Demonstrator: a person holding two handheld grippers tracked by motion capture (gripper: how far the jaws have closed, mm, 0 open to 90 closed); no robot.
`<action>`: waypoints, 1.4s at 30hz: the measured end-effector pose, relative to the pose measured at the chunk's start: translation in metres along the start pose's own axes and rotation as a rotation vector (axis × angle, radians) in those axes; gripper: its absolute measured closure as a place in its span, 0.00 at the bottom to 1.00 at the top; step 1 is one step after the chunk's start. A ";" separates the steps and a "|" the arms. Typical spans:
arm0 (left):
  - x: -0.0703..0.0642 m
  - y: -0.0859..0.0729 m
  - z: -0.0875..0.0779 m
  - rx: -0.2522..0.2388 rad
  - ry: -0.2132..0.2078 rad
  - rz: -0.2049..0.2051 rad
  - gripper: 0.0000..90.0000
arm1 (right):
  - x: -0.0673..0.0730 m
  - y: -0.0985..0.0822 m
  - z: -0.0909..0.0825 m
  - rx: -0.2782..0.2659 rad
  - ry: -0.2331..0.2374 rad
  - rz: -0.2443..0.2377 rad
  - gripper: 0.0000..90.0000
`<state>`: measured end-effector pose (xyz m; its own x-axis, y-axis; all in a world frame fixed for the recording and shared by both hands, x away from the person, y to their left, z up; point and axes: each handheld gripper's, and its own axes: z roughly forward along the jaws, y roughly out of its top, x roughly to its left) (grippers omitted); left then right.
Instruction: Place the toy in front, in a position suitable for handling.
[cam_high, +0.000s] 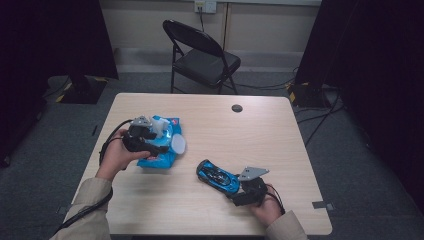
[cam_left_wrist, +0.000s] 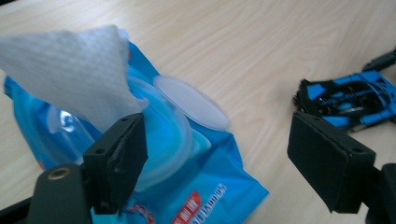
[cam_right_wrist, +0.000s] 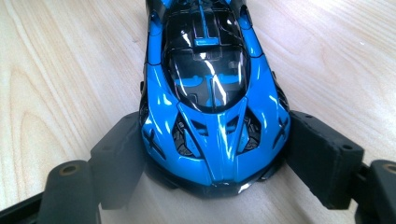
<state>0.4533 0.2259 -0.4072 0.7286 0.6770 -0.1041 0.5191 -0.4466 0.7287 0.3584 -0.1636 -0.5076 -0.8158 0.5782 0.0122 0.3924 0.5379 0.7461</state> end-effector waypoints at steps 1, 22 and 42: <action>0.003 0.002 0.000 0.006 0.007 0.004 0.22 | 0.000 0.000 0.000 0.000 0.000 0.000 0.26; 0.033 0.006 0.014 0.040 0.078 -0.115 0.31 | 0.000 0.000 0.000 -0.001 0.000 0.000 0.26; 0.048 0.010 0.020 -0.057 0.082 -0.187 0.74 | 0.000 0.000 0.000 -0.001 0.000 0.000 0.26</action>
<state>0.5023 0.2425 -0.4181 0.5816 0.7916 -0.1875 0.6145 -0.2765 0.7389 0.3581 -0.1637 -0.5076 -0.8155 0.5787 0.0124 0.3925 0.5371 0.7466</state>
